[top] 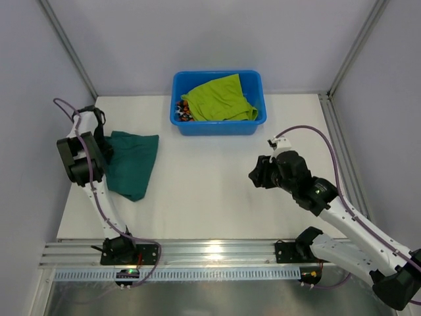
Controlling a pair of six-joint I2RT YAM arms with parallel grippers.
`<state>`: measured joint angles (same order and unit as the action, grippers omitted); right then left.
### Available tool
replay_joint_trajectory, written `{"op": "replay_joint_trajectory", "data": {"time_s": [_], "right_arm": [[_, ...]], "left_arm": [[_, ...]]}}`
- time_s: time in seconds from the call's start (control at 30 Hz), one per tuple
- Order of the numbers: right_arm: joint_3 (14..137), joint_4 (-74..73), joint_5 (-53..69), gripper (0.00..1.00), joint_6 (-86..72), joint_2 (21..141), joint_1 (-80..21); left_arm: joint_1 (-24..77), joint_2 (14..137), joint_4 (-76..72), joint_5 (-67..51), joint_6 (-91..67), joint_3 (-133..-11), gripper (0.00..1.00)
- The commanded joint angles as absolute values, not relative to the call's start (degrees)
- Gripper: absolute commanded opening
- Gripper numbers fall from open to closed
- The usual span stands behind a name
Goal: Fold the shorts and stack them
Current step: Move the shorts to the corner of the board.
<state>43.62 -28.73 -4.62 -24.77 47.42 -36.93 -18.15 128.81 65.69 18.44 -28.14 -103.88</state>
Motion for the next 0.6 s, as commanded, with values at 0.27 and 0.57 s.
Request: {"op": "replay_joint_trajectory", "data": {"time_s": [0.27, 0.57], "right_arm": [[45.7, -24.2, -3.2, 0.49, -22.1, 52.1, -35.4], [45.9, -25.1, -3.1, 0.50, -22.9, 51.2, -35.3]], "left_arm": [[-27.8, 134.3, 62.3, 19.5, -31.8, -107.7, 0.46], [-26.9, 123.8, 61.2, 6.6, -31.2, -108.2, 0.48]]}}
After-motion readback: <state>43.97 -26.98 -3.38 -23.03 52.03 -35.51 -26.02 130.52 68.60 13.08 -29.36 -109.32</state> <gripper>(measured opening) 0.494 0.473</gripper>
